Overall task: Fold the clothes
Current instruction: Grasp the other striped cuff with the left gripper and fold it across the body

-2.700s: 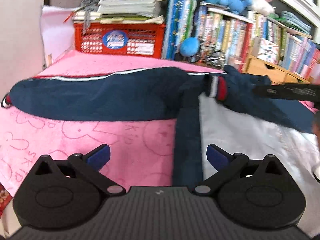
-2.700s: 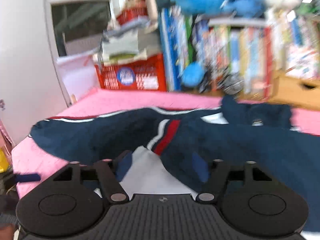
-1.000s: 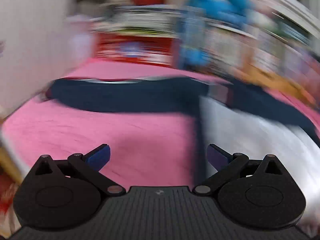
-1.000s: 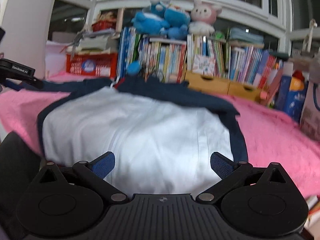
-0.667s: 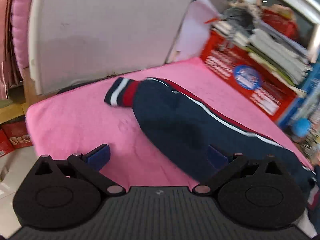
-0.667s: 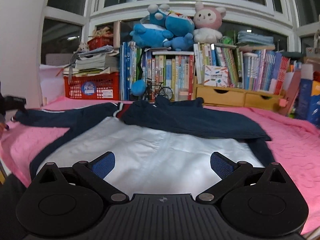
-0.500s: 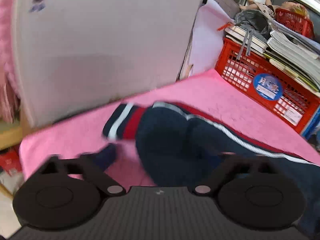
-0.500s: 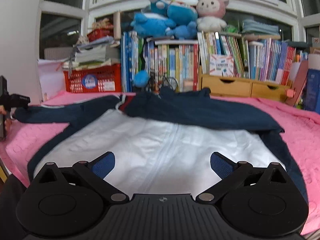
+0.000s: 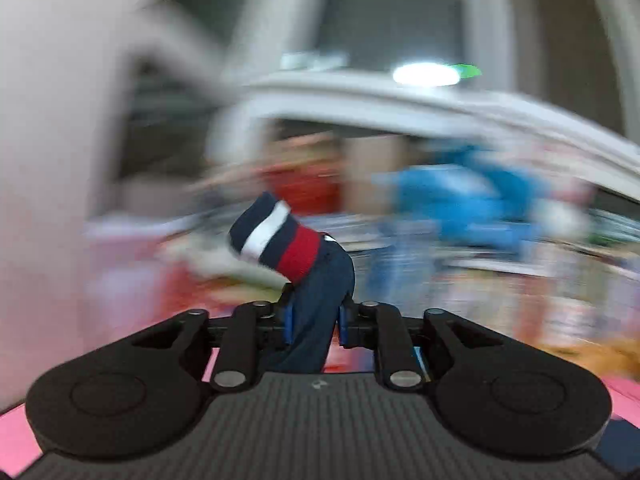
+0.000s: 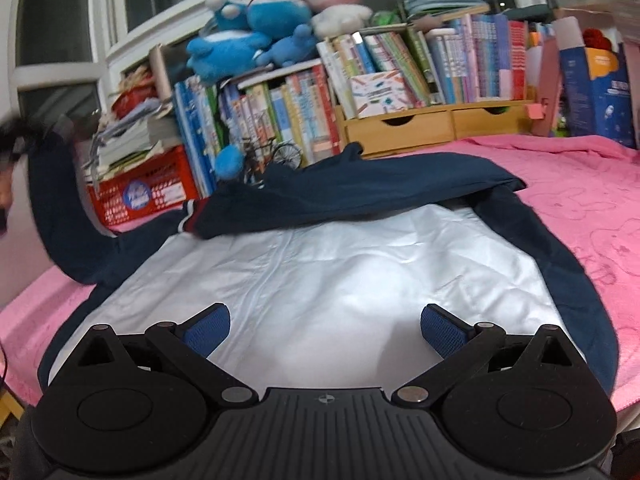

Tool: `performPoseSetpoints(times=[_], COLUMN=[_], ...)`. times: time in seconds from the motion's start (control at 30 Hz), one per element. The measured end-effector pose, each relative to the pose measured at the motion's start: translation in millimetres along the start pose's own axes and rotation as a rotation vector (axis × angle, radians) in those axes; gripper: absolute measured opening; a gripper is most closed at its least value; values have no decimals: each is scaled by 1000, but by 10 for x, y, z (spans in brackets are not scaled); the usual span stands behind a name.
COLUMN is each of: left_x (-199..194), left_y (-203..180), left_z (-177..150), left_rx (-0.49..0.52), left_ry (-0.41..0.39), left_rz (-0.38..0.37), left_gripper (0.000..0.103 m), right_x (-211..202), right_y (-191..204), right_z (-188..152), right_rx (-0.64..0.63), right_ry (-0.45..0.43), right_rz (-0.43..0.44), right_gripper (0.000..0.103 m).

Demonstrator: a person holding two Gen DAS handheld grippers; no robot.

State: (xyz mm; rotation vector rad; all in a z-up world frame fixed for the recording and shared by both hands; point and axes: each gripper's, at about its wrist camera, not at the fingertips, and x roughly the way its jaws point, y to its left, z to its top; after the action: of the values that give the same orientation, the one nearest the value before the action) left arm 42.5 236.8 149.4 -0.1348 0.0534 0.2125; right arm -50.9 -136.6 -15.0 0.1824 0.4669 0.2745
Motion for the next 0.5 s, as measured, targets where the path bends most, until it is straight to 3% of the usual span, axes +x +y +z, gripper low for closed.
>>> performPoseSetpoints(times=[0.07,0.13,0.3,0.4,0.5], left_x=[121,212,231,-59,-332], left_y=[-629,-1200,-1888,-1830,-1534], left_z=[-139,-444,-1262,-1361,-1243], left_rx=[96,190,354,375,343], left_ry=[54,158,413,408,347], left_rz=[-126,-254,-410,-458,-433], left_gripper=[50,69,68,69,81], right_x=[-55,-117,-268,-283,-145], right_y=[-66,-159,-377,-454,-465], right_z=[15,16,-2,45,215], right_rx=[19,41,89,102,143], right_ry=[-12,-19,-25,-30,-32], right_rz=[-19,-43,-97,-106,-43], right_gripper=[103,103,103,103,103])
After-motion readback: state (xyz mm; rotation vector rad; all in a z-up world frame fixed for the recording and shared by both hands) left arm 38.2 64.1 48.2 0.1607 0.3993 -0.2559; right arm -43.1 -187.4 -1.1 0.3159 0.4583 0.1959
